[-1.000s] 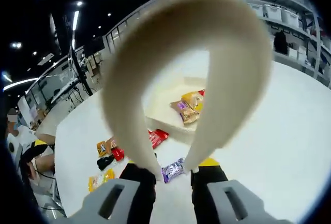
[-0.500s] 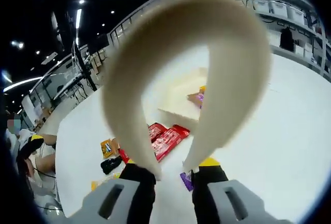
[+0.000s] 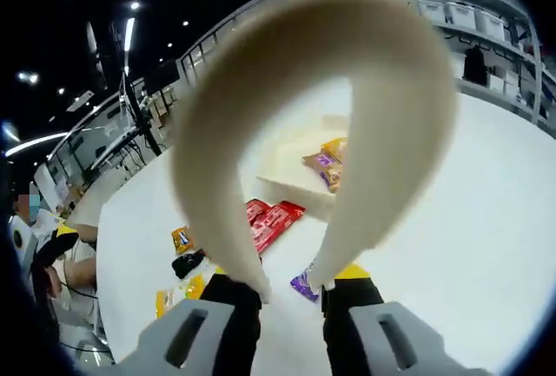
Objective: Place the target food into the container with the food tongs after gripping and lifting it, then release it inside without dropping or visibly crushing the food.
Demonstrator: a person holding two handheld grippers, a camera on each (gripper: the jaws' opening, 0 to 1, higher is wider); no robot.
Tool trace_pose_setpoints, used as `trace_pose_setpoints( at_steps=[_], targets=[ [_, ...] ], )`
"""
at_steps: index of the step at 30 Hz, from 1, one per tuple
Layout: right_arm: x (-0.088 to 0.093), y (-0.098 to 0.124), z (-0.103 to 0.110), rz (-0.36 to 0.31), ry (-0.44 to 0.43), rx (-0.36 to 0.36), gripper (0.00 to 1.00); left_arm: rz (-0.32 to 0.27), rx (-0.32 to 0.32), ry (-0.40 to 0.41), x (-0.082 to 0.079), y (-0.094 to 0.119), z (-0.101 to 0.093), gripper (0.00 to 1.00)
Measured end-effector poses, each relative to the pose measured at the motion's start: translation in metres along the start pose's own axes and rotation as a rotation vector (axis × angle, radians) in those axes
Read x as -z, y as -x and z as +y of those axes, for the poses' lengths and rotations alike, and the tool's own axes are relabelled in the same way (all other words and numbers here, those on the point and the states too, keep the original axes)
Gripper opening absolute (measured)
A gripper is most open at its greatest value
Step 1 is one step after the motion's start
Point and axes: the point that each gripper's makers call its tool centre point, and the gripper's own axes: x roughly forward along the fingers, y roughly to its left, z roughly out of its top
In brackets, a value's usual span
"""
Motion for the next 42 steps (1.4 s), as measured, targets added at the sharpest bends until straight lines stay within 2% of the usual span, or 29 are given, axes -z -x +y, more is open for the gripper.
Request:
trace_pose_setpoints(
  at_steps=[6,11,14,18,21,22,24,28,32,37,38,39,40,42],
  targets=[
    [0.015,-0.015,0.004,0.065,-0.016,0.003,0.2,0.014,-0.022,-0.005,0.003,0.006,0.007,0.95],
    [0.017,-0.004,-0.008,0.061,-0.028,0.01,0.2,0.015,-0.03,-0.005,0.003,0.009,0.01,0.95],
    [0.02,0.005,-0.02,0.067,-0.021,0.041,0.2,0.01,-0.027,-0.007,0.001,0.009,0.009,0.95],
    [0.011,0.016,-0.032,0.028,-0.05,0.062,0.21,0.01,-0.019,-0.011,0.001,0.006,0.005,0.95],
    [0.002,0.018,-0.032,0.004,-0.004,0.065,0.21,0.009,-0.014,-0.009,0.002,0.006,0.004,0.95],
    [-0.002,0.016,-0.032,0.0,0.052,0.06,0.21,0.011,-0.014,-0.008,0.002,0.005,0.004,0.95],
    [-0.001,0.013,-0.031,0.019,0.112,0.076,0.21,0.017,-0.019,-0.007,0.005,0.005,0.007,0.95],
    [-0.001,0.001,-0.03,0.018,0.081,0.055,0.22,0.018,-0.03,-0.001,0.006,0.006,0.012,0.95],
    [0.0,-0.01,-0.033,0.026,0.143,0.063,0.23,0.028,-0.044,0.001,0.008,0.007,0.018,0.95],
    [0.006,-0.019,-0.035,0.035,0.138,0.051,0.23,0.033,-0.054,0.01,0.011,0.007,0.023,0.94],
    [0.009,-0.019,-0.036,0.042,0.137,0.053,0.22,0.036,-0.056,0.011,0.012,0.005,0.024,0.94],
    [0.005,-0.017,-0.036,0.013,0.143,0.05,0.21,0.038,-0.056,0.011,0.013,0.004,0.025,0.94],
    [0.008,-0.017,-0.037,0.032,0.113,0.048,0.19,0.043,-0.056,0.012,0.014,0.003,0.025,0.94],
    [0.008,-0.014,-0.04,0.025,0.123,0.058,0.15,0.043,-0.052,0.015,0.015,0.0,0.024,0.94]
  ],
)
